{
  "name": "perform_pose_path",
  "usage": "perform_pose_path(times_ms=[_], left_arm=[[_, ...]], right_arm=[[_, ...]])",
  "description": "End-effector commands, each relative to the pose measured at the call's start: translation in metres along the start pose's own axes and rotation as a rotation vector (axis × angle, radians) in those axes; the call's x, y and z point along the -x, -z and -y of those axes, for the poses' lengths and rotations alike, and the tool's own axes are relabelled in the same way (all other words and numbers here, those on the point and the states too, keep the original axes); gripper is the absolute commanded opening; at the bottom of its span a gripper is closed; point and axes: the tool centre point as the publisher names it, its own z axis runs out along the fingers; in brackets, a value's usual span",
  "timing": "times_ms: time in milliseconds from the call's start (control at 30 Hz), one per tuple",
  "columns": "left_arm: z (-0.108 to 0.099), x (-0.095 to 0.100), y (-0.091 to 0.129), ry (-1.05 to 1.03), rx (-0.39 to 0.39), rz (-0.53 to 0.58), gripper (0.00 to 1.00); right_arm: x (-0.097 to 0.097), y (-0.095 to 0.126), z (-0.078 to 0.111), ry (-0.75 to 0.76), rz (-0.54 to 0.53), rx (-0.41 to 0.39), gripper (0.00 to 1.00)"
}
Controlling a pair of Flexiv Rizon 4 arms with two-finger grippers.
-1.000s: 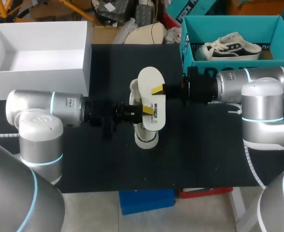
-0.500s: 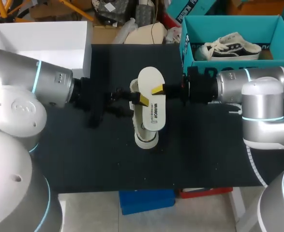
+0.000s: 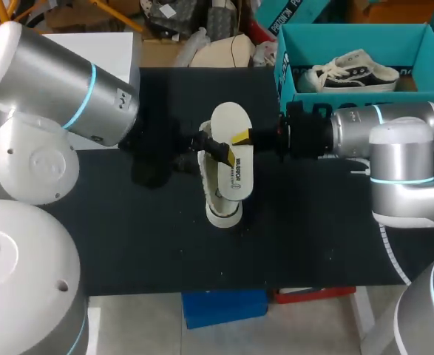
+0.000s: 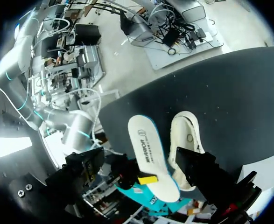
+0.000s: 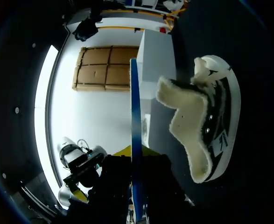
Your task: Take the shoe out of the shoebox, open the shoe tongue, remove and reinsert the insole, then place the shoe into the shoebox
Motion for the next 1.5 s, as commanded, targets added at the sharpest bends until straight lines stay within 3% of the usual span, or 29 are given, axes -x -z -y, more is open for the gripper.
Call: perform_pose_path(times_ms=[33, 1100, 1300, 1500], left_arm=[[-0.004, 0.004, 0.000, -0.040, -0.033, -0.702, 1.00], [-0.004, 0.004, -0.004, -0.044, -0.035, -0.709, 1.00], [-0.011, 0.002, -0.013, 0.072, -0.107, -0.645, 1.00], [-0.017, 0.001, -0.018, 0.172, -0.111, -0.658, 1.00]], right_arm=[[0.000, -0.001, 0.000, 0.000, 0.001, 0.003, 0.00], [0.000, -0.001, 0.000, 0.000, 0.001, 0.003, 0.00], [0.000, -0.001, 0.000, 0.000, 0.001, 0.003, 0.00], [0.000, -0.001, 0.000, 0.000, 0.001, 0.003, 0.00]])
